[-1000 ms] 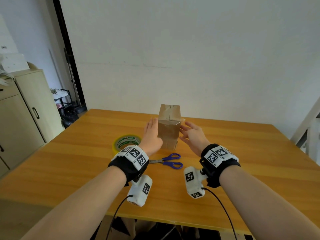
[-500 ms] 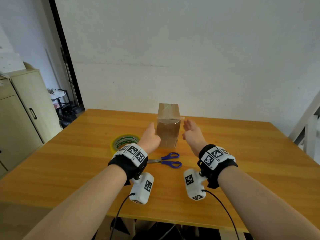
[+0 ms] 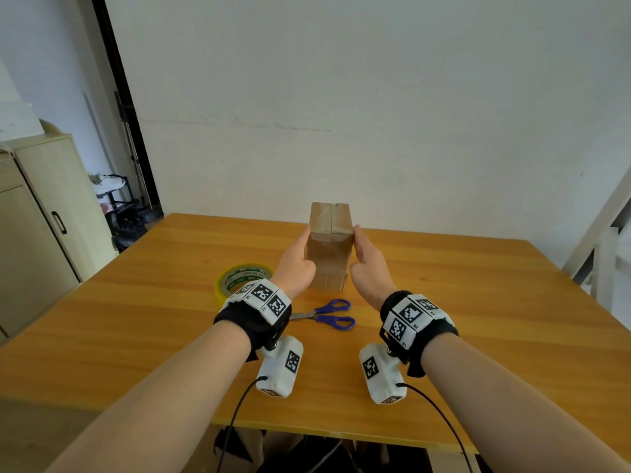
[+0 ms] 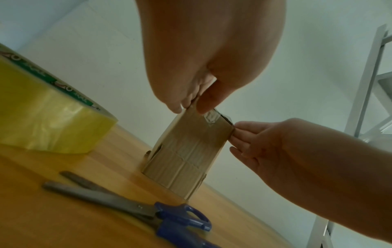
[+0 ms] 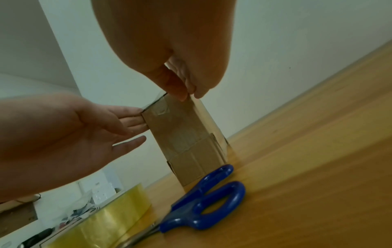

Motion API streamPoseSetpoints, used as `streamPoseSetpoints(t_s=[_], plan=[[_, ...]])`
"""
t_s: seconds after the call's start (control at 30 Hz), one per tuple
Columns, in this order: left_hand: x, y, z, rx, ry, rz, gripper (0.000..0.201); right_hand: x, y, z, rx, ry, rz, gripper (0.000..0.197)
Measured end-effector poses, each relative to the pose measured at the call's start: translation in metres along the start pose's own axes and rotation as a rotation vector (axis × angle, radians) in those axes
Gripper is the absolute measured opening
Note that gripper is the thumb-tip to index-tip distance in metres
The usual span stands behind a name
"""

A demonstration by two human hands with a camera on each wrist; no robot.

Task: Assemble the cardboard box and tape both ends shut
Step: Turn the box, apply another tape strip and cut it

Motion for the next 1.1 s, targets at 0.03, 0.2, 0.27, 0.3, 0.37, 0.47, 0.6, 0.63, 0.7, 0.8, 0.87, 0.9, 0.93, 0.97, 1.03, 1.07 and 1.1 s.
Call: streamPoseSetpoints(t_s=[0.03, 0.2, 0.27, 0.3, 0.37, 0.47, 0.6, 0.63, 0.7, 0.8, 0.87, 0.9, 0.93, 0.97, 1.03, 1.07, 1.1], plan=[[0.002, 0.000, 0.002, -0.001, -0.003, -0.004, 0.076, 0.002, 0.001, -0.002, 0.017, 0.006, -0.004, 0.081], [0.017, -0.003, 0.012, -0.046, 0.028, -0.027, 0.074, 0.006, 0.000, -0.006, 0.089, -0.011, 0.013, 0.077], [0.021, -0.003, 0.013, -0.054, 0.040, -0.049, 0.070, 0.008, -0.002, -0.007, 0.132, -0.018, 0.016, 0.074], [0.022, -0.003, 0.011, -0.054, 0.042, -0.060, 0.068, 0.010, -0.003, -0.007, 0.150, -0.018, 0.017, 0.073], [0.022, -0.004, 0.008, -0.027, 0.030, -0.070, 0.062, 0.013, -0.005, -0.010, 0.157, -0.024, 0.044, 0.073], [0.030, -0.013, 0.006, 0.073, -0.014, -0.108, 0.048, 0.023, -0.015, -0.015, 0.118, -0.017, 0.017, 0.065], [0.038, -0.022, -0.003, 0.180, 0.157, -0.015, 0.043, 0.043, -0.034, -0.012, -0.005, -0.112, -0.041, 0.043], [0.042, -0.022, -0.003, 0.225, 0.179, 0.031, 0.043, 0.047, -0.035, -0.011, -0.058, -0.143, -0.015, 0.043], [0.049, -0.023, -0.001, 0.327, 0.202, 0.099, 0.043, 0.056, -0.034, -0.011, -0.169, -0.182, 0.037, 0.043], [0.057, -0.025, 0.002, 0.406, 0.225, 0.145, 0.042, 0.063, -0.032, -0.016, -0.261, -0.201, 0.075, 0.042], [0.059, -0.026, 0.003, 0.404, 0.239, 0.154, 0.042, 0.065, -0.033, -0.021, -0.264, -0.211, 0.068, 0.040], [0.060, -0.026, 0.005, 0.398, 0.243, 0.152, 0.042, 0.065, -0.033, -0.022, -0.254, -0.209, 0.060, 0.040], [0.060, -0.027, 0.007, 0.394, 0.245, 0.147, 0.042, 0.065, -0.032, -0.024, -0.247, -0.208, 0.051, 0.040], [0.060, -0.026, 0.008, 0.390, 0.249, 0.137, 0.042, 0.065, -0.030, -0.025, -0.243, -0.208, 0.041, 0.040], [0.060, -0.025, 0.011, 0.377, 0.258, 0.119, 0.041, 0.065, -0.028, -0.027, -0.236, -0.216, 0.024, 0.041], [0.061, -0.025, 0.011, 0.371, 0.256, 0.112, 0.041, 0.064, -0.027, -0.028, -0.229, -0.220, 0.020, 0.043], [0.061, -0.024, 0.012, 0.368, 0.254, 0.109, 0.042, 0.064, -0.026, -0.028, -0.226, -0.221, 0.020, 0.046]])
Point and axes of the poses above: each hand's wrist, its own x-axis towards the middle knuckle, its own y-axis out of the palm, z = x × y, the point moved 2 cm from there along x, towards the middle knuckle, and after that the axes turned 4 degrees about -x, right-handed, at the moved point
